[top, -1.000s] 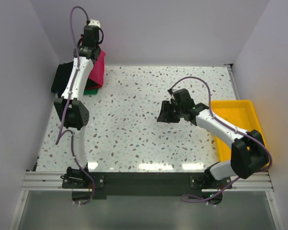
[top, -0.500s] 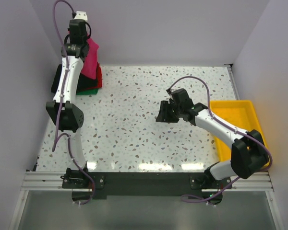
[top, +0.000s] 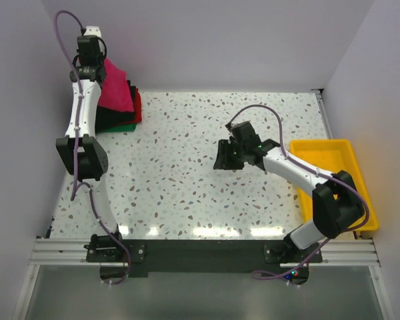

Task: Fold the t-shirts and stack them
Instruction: Neatly place the folded tshirt to the corner, then reset both grippers

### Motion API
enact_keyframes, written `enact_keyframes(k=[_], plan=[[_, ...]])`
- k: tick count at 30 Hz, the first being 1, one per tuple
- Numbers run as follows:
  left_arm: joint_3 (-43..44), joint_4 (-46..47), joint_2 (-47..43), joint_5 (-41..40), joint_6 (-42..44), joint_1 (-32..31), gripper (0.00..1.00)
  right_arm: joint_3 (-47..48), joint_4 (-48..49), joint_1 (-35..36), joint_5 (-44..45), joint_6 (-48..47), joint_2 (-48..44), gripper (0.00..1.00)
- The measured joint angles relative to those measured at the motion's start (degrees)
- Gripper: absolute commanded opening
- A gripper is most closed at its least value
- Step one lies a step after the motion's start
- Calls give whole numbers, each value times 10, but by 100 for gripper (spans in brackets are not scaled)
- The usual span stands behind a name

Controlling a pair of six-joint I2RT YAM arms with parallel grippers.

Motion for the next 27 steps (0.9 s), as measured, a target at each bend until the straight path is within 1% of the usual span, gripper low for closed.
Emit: enact_keyframes(k=[1, 2, 3, 4, 8, 10, 13, 16, 20, 25, 27], plan=[[0, 4, 6, 4, -2, 8, 16, 4, -2, 1, 0, 0, 4, 48], [0, 9, 15, 9, -7, 18, 38, 8, -2, 2, 0, 0, 9, 48], [0, 11, 24, 14, -9, 29, 48, 11, -3, 3, 1, 0, 12, 48], [0, 14, 35, 18, -20, 38, 60, 14, -4, 4, 1, 0, 15, 48], [3, 12, 75, 51, -76, 76, 66, 16, -9, 13, 4, 0, 20, 49], [3, 9, 85, 64, -97, 89, 68, 16, -10, 15, 5, 0, 20, 49], [-4, 13, 85, 85, -124, 99, 70, 16, -10, 17, 14, 0, 20, 50], [-38, 28, 62, 110, -147, 97, 70, 18, -10, 17, 20, -2, 20, 51], [-105, 49, 14, 145, -183, 90, 71, 19, -10, 17, 32, -3, 17, 52], [-246, 84, -80, 190, -231, 78, 72, 22, -10, 17, 45, -4, 0, 52], [-316, 93, -133, 200, -249, 64, 72, 25, -11, 17, 49, -5, -10, 52]])
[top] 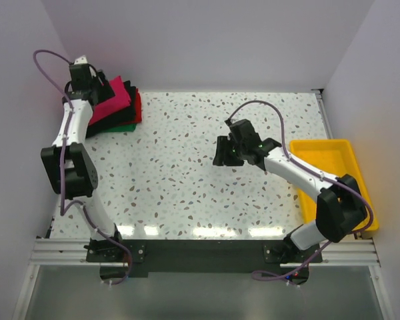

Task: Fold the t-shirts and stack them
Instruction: Reset both grippers

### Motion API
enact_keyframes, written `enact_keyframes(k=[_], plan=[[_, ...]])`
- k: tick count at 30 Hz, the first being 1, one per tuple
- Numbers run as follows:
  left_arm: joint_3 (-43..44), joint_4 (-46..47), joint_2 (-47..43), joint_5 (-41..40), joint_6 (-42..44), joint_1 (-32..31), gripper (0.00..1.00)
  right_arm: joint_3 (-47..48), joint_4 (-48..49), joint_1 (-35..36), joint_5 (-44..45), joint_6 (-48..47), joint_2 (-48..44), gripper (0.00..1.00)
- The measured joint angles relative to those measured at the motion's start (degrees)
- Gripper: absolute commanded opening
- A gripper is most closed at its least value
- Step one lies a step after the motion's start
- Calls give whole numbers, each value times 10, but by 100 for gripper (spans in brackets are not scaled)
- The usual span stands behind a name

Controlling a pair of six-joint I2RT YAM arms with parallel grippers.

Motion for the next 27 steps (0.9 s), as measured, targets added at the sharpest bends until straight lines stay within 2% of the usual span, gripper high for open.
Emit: enact_keyframes(k=[4, 10, 14, 20, 27], plan=[[-110, 23, -97, 7, -24, -57, 72, 9, -2, 0, 12, -3, -22, 52], [-283, 72, -261, -5, -49, -231, 72, 10, -7, 0, 35, -9, -76, 52], [-383, 95, -347, -37, -62, -317, 72, 7, -10, 0, 61, -13, -118, 52], [-466, 118, -388, -70, -71, -433, 72, -19, -17, 0, 106, -14, -179, 53], [-508, 120, -404, -71, -72, -458, 73, -63, -16, 0, 156, -8, -225, 54]])
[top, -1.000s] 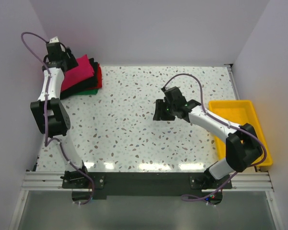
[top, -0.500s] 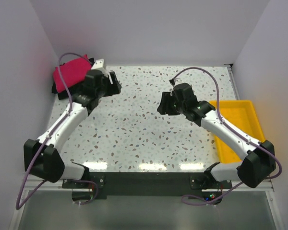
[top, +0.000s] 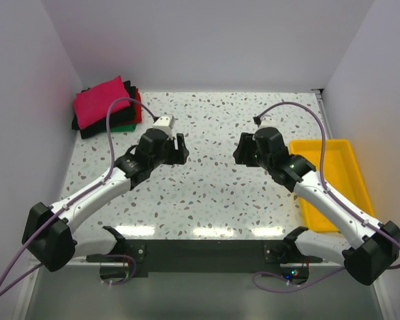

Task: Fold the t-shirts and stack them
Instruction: Reset both grippers

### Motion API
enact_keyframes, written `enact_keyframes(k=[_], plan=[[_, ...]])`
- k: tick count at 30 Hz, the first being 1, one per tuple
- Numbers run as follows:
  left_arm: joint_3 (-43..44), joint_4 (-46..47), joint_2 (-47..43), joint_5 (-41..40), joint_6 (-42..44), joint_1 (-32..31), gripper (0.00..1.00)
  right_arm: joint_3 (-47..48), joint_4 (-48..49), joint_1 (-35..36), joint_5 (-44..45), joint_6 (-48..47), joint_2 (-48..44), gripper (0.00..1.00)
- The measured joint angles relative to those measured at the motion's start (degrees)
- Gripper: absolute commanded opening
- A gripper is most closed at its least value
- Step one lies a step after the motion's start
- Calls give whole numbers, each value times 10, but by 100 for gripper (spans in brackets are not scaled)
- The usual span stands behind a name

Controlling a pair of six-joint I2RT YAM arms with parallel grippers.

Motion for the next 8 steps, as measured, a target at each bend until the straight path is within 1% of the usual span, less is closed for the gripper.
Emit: enact_keyframes(k=[7, 8], plan=[[0, 5, -3, 39, 0, 0, 73, -9, 5, 0, 11, 5, 2, 55], [0, 5, -3, 42, 0, 0, 73, -9, 5, 0, 13, 6, 2, 58]])
